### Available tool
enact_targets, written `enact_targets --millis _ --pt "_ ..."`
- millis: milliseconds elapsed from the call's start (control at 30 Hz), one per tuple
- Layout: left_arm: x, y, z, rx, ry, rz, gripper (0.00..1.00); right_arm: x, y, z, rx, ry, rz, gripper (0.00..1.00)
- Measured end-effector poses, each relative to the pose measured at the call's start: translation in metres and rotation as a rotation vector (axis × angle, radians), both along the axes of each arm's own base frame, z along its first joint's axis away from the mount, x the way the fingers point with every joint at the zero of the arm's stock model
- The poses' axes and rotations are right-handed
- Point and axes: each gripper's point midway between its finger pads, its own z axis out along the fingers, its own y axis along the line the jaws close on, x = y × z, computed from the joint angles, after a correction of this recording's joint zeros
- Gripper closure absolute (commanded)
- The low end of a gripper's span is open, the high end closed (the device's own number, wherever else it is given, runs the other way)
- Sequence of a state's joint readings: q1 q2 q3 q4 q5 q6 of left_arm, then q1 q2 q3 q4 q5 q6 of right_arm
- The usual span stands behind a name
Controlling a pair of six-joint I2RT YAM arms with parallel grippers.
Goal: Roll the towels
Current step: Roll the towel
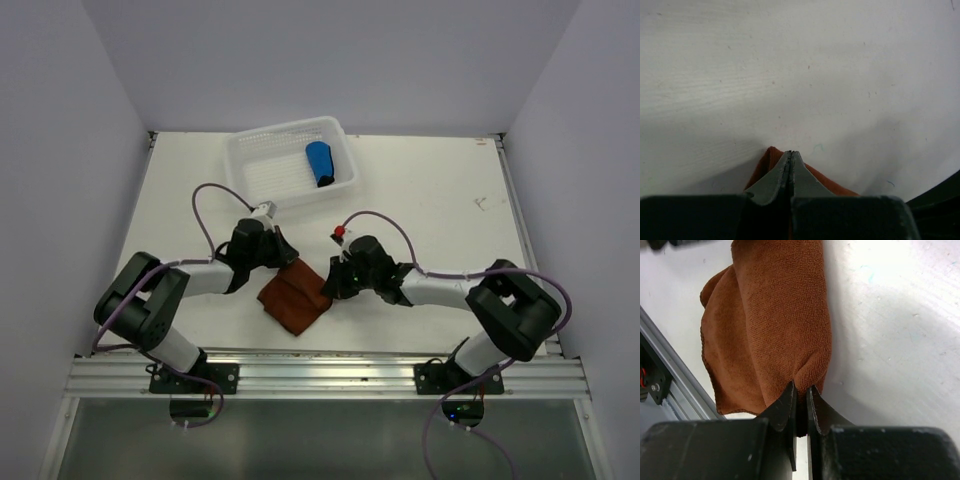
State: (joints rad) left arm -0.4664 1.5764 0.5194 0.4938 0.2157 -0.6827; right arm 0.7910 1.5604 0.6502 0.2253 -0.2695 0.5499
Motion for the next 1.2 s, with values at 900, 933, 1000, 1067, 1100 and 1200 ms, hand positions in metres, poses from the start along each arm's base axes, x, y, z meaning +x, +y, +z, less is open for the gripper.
enact_targets --millis 900,933,1000,1067,1100,1200 --pt "0.025 0.0 0.086 -0.025 -0.069 0.052 1.0 0.015 -0.04 0.018 -0.663 -0.619 -0.11 1.0" --pt "0.025 0.0 0.086 -0.026 -0.067 0.051 1.0 0.011 -0.036 0.017 -0.69 -0.648 -0.096 1.0" --pt "0.025 0.0 0.086 -0.029 -0.065 0.049 1.0 0.004 -0.025 0.016 -0.751 -0.71 -0.067 1.0" --pt "0.024 -0.001 0.086 -0.032 -0.063 0.045 1.0 0.0 -0.018 0.017 -0.798 -0.76 -0.055 1.0" --pt "0.024 -0.002 0.086 -0.034 -0.062 0.042 1.0 -0.004 -0.014 0.018 -0.826 -0.79 -0.047 1.0" --pt "0.022 -0.004 0.086 -0.044 -0.056 0.033 1.0 -0.011 -0.007 0.019 -0.887 -0.851 -0.032 1.0"
